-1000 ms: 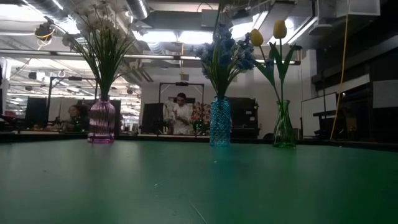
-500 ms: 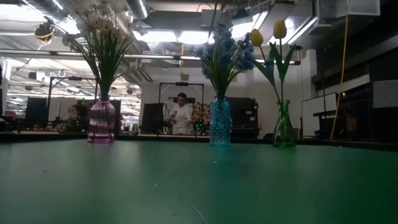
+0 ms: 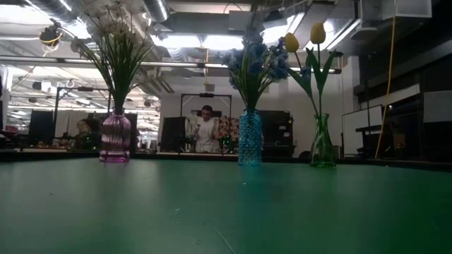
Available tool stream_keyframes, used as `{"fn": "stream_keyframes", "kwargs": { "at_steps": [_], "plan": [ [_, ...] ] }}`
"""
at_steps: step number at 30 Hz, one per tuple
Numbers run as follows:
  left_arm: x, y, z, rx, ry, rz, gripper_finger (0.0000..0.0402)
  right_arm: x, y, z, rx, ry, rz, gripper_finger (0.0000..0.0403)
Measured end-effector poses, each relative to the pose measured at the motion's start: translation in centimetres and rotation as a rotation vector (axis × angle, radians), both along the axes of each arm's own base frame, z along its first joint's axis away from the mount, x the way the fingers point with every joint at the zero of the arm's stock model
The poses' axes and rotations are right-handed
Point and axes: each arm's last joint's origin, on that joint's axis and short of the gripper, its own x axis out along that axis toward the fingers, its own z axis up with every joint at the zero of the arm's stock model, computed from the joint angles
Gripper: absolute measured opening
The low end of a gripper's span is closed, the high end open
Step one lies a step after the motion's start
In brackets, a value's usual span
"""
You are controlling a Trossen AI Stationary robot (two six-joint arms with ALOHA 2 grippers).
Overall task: Sort flowers into vase by color
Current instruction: Put the yellow flower into the green vase
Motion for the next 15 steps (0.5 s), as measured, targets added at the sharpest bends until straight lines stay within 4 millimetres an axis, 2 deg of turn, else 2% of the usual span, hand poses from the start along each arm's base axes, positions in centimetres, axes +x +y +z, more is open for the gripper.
{"fn": "stream_keyframes", "kwargs": {
  "at_steps": [3, 9, 12, 15],
  "plan": [
    [-1.1, 0.2, 0.4, -0.058, 0.046, 0.004, 0.0219, -2.1, -0.1, 1.3, -0.024, -0.035, -0.032, 0.0004],
    [-4.1, -0.6, 2.1, -0.137, 0.075, -0.035, 0.0217, -8.3, -0.8, 3.9, -0.052, -0.081, -0.225, 0.0004],
    [-5.9, -1.4, 3.2, -0.119, 0.061, -0.073, 0.0211, -11.2, -1.1, 4.5, -0.037, -0.093, -0.286, 0.0005],
    [-7.8, -2.1, 4.3, -0.119, 0.043, -0.104, 0.0205, -13.8, -1.6, 4.3, -0.003, -0.049, -0.449, 0.0004]
  ]
}}
